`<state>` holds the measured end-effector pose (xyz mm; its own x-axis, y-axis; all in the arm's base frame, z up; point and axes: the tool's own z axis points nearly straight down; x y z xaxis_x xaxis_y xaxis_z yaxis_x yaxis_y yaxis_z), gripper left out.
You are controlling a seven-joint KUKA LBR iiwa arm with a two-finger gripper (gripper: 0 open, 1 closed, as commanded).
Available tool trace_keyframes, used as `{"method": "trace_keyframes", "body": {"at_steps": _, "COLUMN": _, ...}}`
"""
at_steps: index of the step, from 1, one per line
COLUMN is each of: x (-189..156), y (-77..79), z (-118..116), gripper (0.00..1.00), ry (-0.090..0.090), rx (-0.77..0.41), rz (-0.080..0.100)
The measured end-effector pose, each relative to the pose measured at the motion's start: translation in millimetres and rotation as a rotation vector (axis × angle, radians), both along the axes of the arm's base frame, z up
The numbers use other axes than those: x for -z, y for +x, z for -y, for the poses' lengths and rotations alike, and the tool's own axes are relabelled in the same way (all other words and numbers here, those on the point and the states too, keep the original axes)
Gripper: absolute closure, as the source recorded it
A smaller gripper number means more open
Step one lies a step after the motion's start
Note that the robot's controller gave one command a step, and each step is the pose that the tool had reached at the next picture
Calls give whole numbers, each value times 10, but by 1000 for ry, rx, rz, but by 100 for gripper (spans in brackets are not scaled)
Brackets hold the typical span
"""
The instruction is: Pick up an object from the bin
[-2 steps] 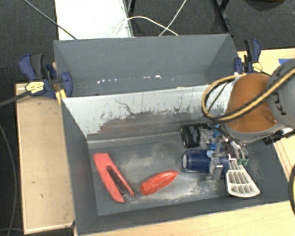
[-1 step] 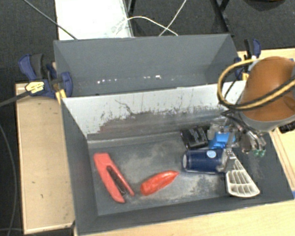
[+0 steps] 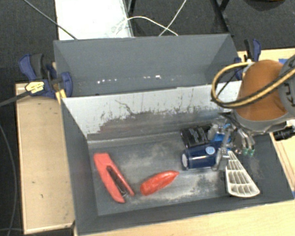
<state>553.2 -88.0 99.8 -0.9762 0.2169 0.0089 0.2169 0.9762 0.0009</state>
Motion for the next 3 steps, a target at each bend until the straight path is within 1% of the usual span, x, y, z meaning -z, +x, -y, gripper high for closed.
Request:
{"method": "trace_keyframes", "body": {"at_steps": 1, "x": 297, "y": -173, "z": -145, "gripper": 0, "ry": -1, "rx": 116, "rz": 28}}
{"method": "trace_keyframes", "body": {"at_steps": 2, "x": 308, "y": 56, "z": -124, "gripper": 100, "ry": 0, "rx": 74, "rz": -3}}
{"method": "trace_keyframes", "body": {"at_steps": 3, "x": 308, "y": 56, "z": -124, "gripper": 100, "ry": 0, "rx": 74, "rz": -3}}
